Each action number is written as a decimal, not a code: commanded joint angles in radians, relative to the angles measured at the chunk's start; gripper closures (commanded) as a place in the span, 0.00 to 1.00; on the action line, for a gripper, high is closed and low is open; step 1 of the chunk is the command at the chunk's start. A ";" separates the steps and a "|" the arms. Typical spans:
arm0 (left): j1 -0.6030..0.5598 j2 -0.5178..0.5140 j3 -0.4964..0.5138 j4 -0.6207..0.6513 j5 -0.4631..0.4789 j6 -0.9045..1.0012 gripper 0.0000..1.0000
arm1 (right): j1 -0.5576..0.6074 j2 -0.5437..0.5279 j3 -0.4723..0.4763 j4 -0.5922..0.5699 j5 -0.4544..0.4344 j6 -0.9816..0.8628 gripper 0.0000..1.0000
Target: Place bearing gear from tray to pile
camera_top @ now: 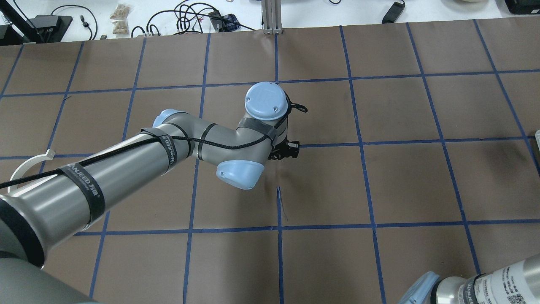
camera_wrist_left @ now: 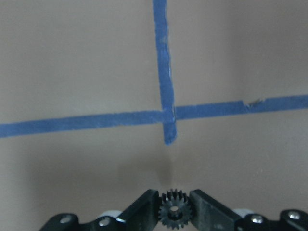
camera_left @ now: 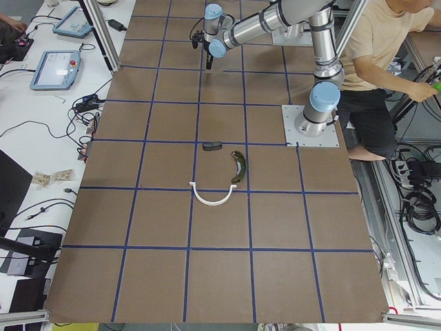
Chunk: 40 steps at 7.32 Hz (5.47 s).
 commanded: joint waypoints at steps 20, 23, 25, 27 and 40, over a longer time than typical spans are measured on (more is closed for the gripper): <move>0.751 0.164 -0.008 -0.232 0.007 0.697 0.00 | 0.908 -0.185 -0.322 0.388 0.056 2.102 0.00; 0.377 0.110 0.107 -0.282 -0.021 0.231 0.00 | 0.873 -0.296 -0.324 0.533 0.049 2.122 0.00; 0.212 0.046 0.150 -0.277 -0.102 0.149 0.00 | 0.878 -0.310 -0.318 0.543 -0.004 2.109 0.00; 0.112 0.006 0.114 -0.253 -0.087 0.146 0.00 | 0.880 -0.340 -0.280 0.553 -0.072 2.099 0.00; 0.024 -0.111 0.049 0.021 -0.032 -0.087 0.79 | 0.878 -0.344 -0.261 0.536 -0.066 2.099 0.00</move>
